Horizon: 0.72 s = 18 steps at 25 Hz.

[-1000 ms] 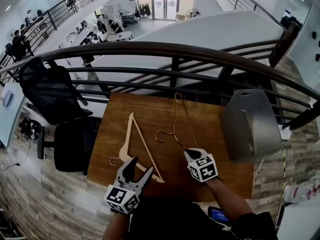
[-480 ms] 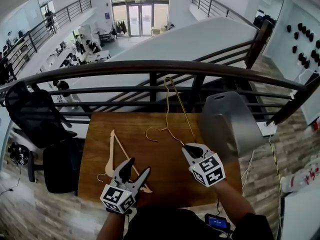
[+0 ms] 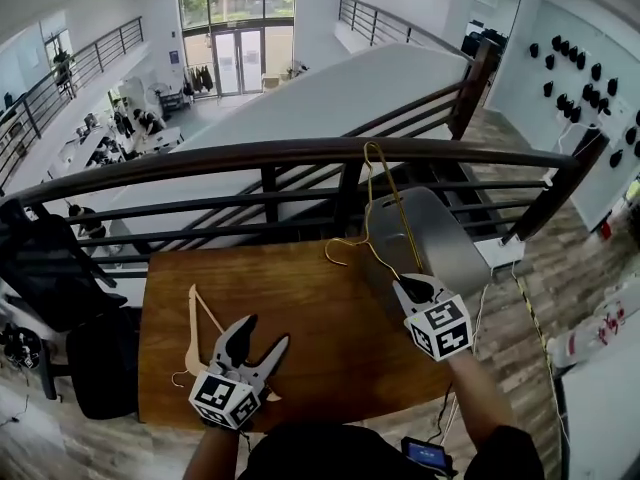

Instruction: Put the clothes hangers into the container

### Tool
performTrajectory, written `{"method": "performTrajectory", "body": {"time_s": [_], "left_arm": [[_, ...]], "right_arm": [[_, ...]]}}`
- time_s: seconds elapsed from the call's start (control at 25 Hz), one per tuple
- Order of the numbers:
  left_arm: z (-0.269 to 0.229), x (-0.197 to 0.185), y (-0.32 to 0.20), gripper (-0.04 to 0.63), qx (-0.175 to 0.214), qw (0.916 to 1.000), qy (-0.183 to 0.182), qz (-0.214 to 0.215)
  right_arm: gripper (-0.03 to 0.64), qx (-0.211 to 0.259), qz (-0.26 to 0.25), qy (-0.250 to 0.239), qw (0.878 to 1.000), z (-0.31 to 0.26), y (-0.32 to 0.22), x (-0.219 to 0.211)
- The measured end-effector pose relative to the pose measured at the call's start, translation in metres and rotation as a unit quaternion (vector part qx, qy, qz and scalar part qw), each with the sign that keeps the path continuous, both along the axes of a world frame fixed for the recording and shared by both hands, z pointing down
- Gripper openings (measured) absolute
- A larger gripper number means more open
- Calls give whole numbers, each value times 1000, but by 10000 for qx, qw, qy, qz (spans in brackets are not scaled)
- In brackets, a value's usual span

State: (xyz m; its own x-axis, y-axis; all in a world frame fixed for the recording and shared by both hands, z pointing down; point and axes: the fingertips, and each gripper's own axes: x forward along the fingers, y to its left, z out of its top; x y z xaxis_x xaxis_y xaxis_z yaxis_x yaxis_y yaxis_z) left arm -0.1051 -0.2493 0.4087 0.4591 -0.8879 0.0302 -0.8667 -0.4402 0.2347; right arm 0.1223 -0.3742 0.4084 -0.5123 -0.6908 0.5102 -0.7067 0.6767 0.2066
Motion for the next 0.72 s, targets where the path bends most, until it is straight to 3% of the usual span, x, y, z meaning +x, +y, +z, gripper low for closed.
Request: {"method": "performTrajectory", "body": {"time_s": [0.36, 0.72], "left_arm": [[-9, 36, -10, 299, 3, 9996, -14, 277], [2, 41, -7, 299, -156, 9993, 77, 325]], "right_arm": [[8, -72, 793, 833, 9933, 11, -28, 111], [9, -305, 1228, 2140, 9686, 36, -46, 184]]}}
